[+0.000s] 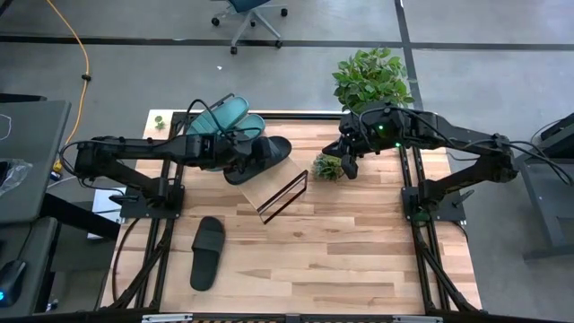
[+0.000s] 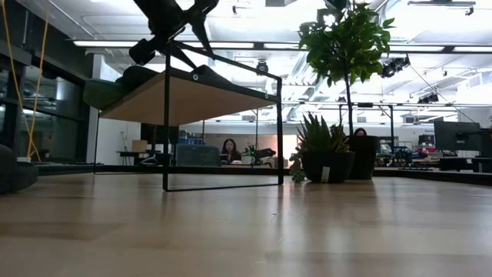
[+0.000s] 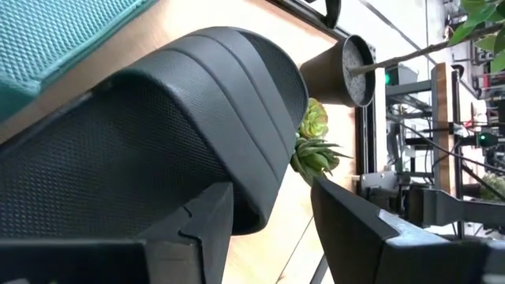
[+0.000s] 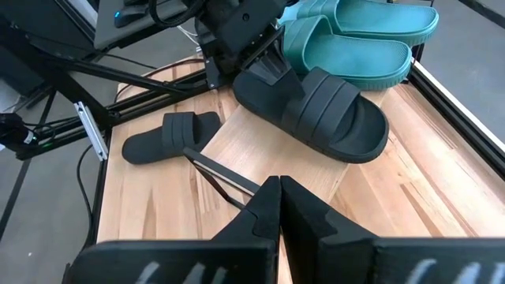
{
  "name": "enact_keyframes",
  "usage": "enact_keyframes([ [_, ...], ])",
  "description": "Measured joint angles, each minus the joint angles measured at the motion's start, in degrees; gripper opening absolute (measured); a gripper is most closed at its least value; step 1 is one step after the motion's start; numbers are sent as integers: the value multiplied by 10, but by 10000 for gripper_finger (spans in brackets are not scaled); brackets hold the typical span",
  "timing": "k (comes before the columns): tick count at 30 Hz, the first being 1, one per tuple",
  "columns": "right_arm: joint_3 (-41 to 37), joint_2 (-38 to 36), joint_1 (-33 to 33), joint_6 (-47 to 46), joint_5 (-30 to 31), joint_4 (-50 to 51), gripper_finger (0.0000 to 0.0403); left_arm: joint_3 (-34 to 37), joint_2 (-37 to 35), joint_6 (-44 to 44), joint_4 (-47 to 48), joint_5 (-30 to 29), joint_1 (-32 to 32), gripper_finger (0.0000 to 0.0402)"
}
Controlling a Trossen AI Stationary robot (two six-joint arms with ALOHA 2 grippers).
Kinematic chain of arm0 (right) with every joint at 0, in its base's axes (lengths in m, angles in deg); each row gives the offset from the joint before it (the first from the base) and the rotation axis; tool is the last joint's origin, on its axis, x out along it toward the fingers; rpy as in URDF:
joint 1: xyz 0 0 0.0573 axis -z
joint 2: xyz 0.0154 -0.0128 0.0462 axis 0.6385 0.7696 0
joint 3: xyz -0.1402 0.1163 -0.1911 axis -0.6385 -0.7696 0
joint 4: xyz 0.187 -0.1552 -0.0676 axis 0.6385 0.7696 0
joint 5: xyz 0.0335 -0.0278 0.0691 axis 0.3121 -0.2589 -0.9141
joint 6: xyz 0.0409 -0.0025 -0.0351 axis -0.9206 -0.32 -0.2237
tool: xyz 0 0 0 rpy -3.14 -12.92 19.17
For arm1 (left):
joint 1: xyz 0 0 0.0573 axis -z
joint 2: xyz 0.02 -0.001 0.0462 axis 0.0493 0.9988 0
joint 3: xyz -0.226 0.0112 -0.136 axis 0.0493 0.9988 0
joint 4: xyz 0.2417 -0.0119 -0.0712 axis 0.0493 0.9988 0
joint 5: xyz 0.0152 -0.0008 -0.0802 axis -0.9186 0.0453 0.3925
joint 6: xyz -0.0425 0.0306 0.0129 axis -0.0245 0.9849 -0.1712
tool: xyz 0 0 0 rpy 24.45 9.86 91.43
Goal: Pick and place slippers onto the shelf
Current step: Put the right black pair of slippers on the shelf
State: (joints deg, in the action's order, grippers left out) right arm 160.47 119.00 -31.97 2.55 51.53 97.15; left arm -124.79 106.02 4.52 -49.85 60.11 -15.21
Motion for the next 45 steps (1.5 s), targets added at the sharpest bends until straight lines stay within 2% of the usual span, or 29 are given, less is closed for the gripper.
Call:
enact_keyframes([
  [5, 0, 0, 0, 0, 0, 0, 0, 0, 0, 0, 0, -17, 0, 158],
  [8, 0, 0, 0, 0, 0, 0, 0, 0, 0, -2, 1, -17, 0, 141],
  [21, 0, 0, 0, -3, -14, 0, 0, 0, 0, -15, 12, -19, 0, 7],
  [27, 0, 0, -4, -4, -15, 0, 0, 0, 0, -15, 14, -25, 0, 15],
  [32, 0, 0, -7, -5, -14, 0, 0, 0, 0, -19, 29, -31, 0, 4],
  [45, 0, 0, -7, -5, -12, 0, 0, 0, 0, -30, 44, -55, 1, 4],
])
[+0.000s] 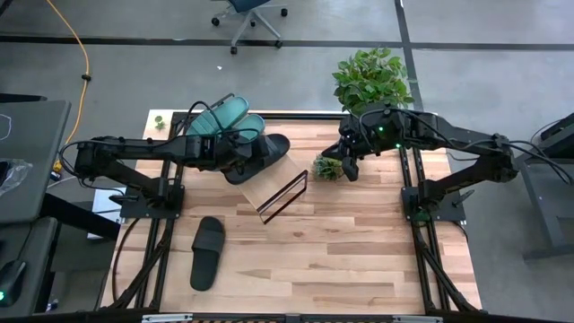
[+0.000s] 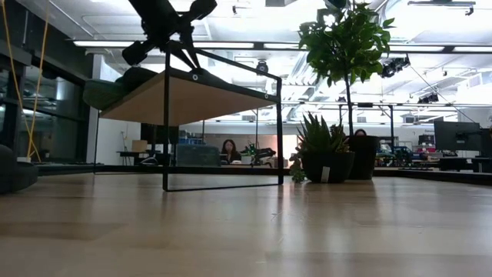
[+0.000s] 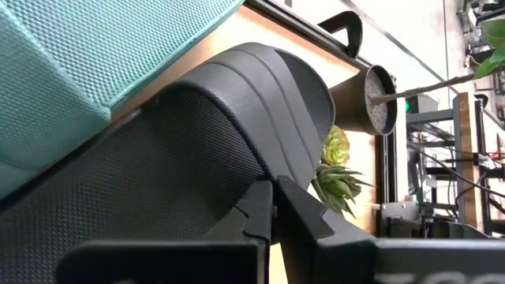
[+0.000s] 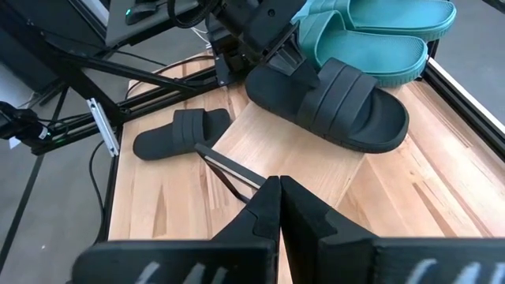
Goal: Pick and place slippers onto the shelf
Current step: Put the right black pair of slippers on the shelf
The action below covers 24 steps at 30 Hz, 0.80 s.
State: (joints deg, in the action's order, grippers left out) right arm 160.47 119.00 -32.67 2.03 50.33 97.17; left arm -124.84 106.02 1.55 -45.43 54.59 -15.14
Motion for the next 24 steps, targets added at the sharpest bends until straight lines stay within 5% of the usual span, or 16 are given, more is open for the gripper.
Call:
enact_keyframes([
  [24, 0, 0, 0, 0, 15, 0, 0, -2, -9, 2, 32, -22, 0, 29],
])
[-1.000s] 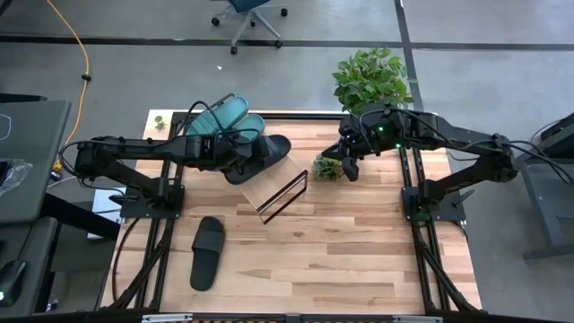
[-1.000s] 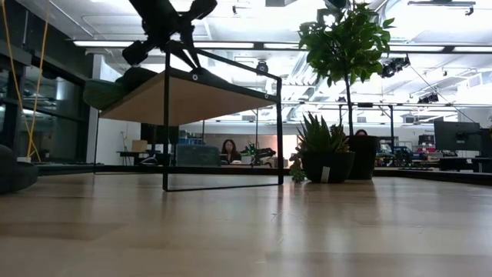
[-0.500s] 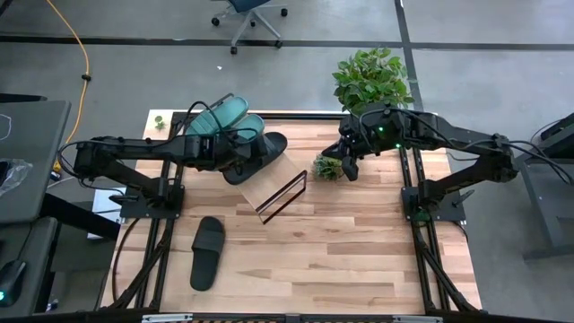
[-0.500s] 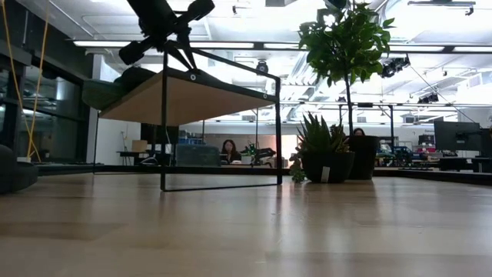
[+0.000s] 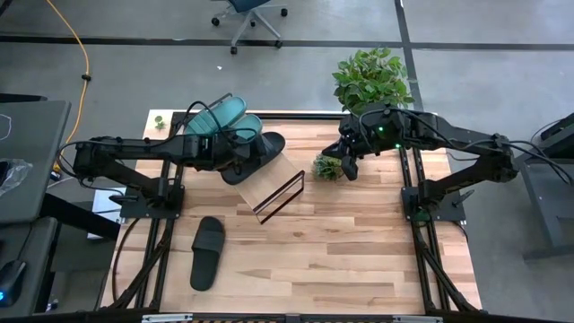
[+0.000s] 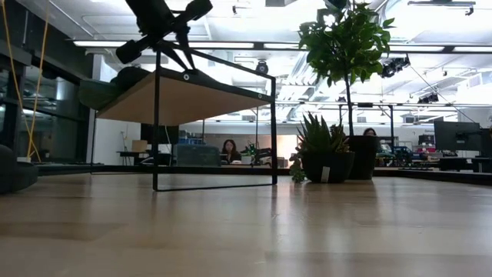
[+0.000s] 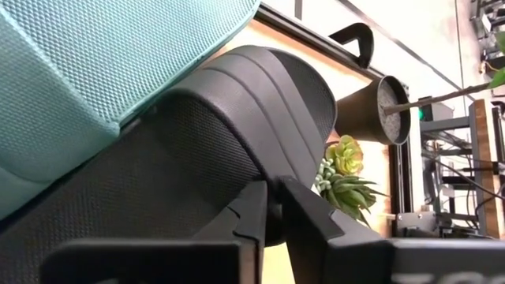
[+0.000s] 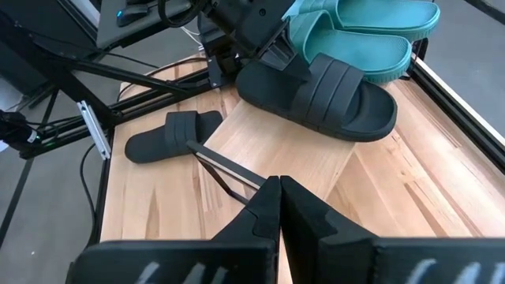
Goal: Pick and place slippers onto the shelf
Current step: Put the right black pair of slippers on the shelf, then put the black pair of slippers on the shelf
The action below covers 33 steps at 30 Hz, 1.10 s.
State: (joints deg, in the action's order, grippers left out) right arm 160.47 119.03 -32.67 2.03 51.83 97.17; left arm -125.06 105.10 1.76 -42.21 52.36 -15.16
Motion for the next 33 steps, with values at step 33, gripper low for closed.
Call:
enact_keyframes([
  [33, 0, 0, 1, 0, 2, 13, 0, 0, -149, 218, 52, 157, 0, 106],
])
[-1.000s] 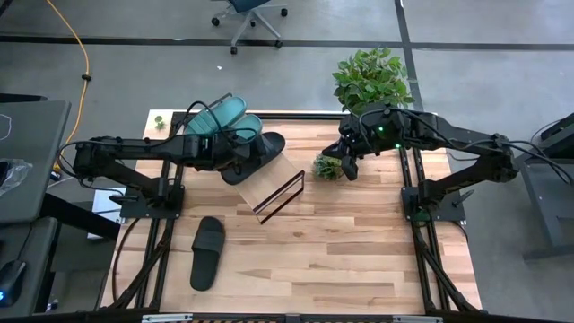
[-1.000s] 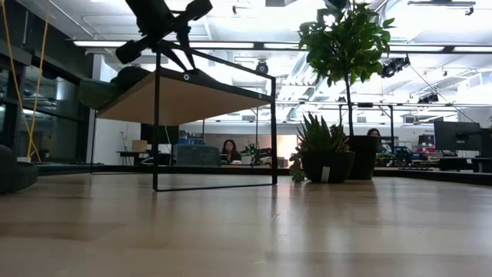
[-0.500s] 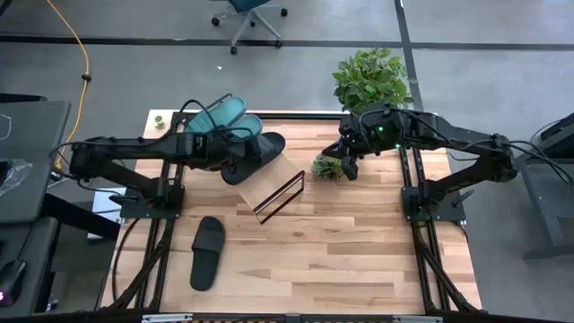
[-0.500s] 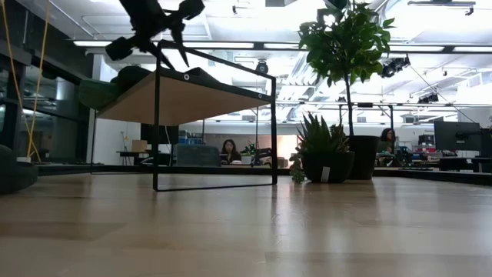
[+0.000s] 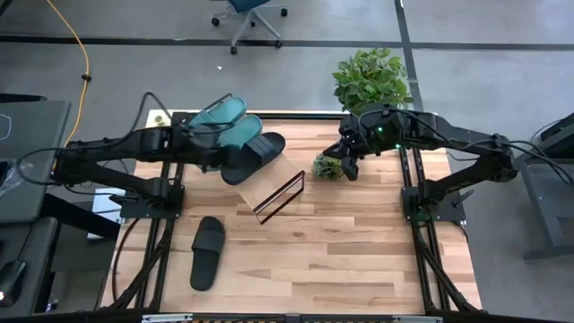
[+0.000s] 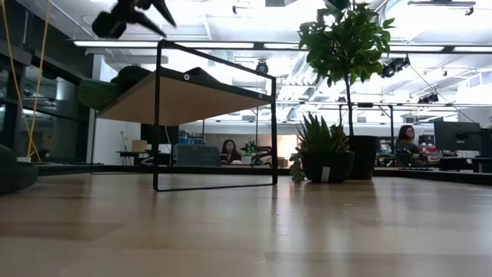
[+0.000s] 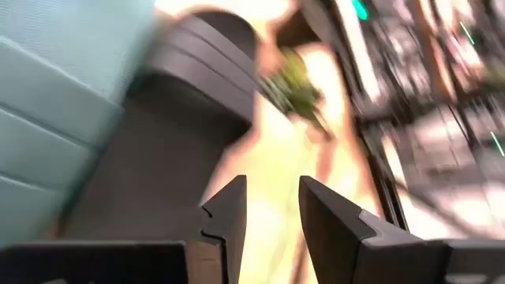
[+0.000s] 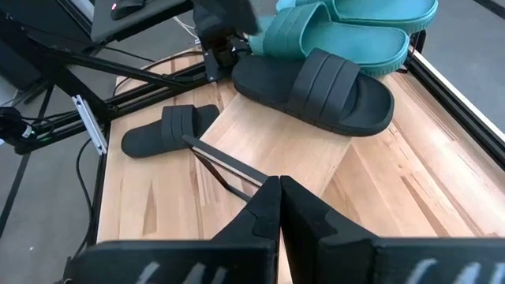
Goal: Pick and place slippers onto the shelf
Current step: Put the black pair of slippers on the shelf
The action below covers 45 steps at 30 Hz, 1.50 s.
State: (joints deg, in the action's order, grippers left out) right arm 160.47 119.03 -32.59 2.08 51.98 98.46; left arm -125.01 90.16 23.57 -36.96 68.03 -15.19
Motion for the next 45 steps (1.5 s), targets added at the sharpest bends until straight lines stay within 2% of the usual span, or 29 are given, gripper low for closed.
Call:
enact_keyframes([
  [5, 0, 0, 0, 1, 0, 6, 0, 0, -50, 150, -15, 157, 0, 106],
  [10, 0, 0, 0, 1, -1, 10, 0, 0, -78, 247, -10, 308, 9, 106],
  [12, 0, 0, 0, 1, -1, 10, 0, 0, -79, 268, 1, 344, 28, 106],
  [18, 0, 0, 0, -11, 14, 10, 0, 0, -65, 330, 24, 389, 105, 106],
  [22, 0, 0, 0, -30, 35, 11, 0, 0, -51, 382, 78, 377, 160, 106],
  [28, 0, 0, 0, -72, 66, 11, 0, 0, -16, 426, 178, 302, 256, 106],
  [33, 0, 0, 0, -103, 92, 10, 0, 0, 16, 443, 242, 241, 304, 106],
  [38, 0, 0, 0, -121, 109, 10, 0, 31, 30, 441, 207, 248, 338, 106],
  [41, 0, 0, 0, -130, 122, 11, 0, 64, 31, 401, 159, 254, 369, 106],
  [45, -3, 0, 0, -138, 137, 16, 0, 102, 31, 320, 113, 226, 407, 106],
])
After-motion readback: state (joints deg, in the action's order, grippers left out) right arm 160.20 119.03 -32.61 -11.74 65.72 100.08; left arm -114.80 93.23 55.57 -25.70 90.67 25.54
